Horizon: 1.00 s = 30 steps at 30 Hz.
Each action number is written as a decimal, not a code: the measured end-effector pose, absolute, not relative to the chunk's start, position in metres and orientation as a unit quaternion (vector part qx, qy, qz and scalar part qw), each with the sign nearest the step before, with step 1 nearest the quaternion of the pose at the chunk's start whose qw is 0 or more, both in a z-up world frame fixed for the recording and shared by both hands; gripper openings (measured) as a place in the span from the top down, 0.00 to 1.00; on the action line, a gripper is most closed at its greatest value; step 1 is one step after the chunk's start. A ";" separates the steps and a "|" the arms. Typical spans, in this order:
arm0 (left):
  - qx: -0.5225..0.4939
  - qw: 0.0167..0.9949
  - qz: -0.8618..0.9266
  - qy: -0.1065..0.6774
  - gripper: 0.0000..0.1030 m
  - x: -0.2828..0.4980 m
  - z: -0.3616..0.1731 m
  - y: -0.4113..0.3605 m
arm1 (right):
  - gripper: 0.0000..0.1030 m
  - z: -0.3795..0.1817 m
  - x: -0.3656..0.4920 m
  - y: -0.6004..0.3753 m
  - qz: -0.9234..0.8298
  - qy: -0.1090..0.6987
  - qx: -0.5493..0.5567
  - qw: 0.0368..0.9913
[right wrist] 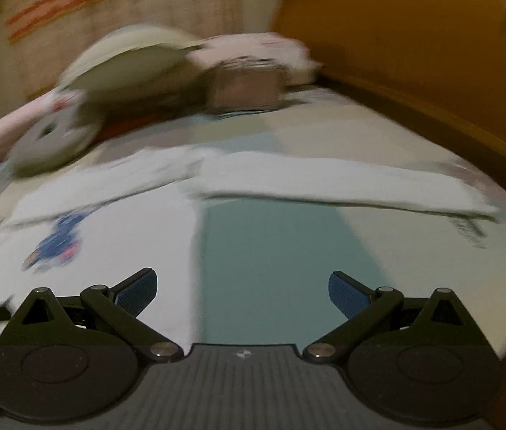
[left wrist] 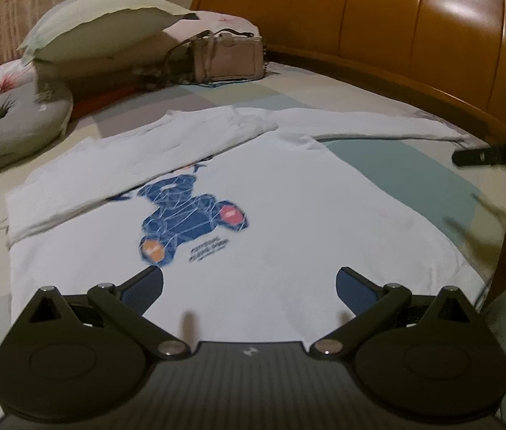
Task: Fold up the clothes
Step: 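Reach the open right gripper to the spread sweatshirt sleeve cuff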
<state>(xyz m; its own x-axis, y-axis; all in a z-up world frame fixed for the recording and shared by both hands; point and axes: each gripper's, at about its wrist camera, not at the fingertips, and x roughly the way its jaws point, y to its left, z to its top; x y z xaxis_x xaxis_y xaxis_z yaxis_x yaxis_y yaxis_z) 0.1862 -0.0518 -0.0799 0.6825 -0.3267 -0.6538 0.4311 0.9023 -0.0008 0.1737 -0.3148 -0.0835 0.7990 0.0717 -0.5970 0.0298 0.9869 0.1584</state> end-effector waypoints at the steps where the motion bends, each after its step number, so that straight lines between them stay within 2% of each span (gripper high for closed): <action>1: 0.077 0.913 -0.210 0.341 0.01 0.189 -0.080 -0.054 | 0.00 -0.085 0.178 -0.329 0.001 0.318 0.097 0.943; 12: 0.085 0.917 -0.211 0.327 0.01 0.216 -0.086 -0.076 | 0.00 -0.137 0.239 -0.438 -0.063 0.317 0.176 0.930; 20: 0.082 0.920 -0.210 0.321 0.01 0.226 -0.091 -0.077 | 0.00 -0.149 0.279 -0.445 -0.061 0.296 0.119 0.946; 30: 0.083 0.923 -0.205 0.316 0.01 0.230 -0.092 -0.080 | 0.00 -0.146 0.308 -0.460 -0.069 0.281 0.150 0.945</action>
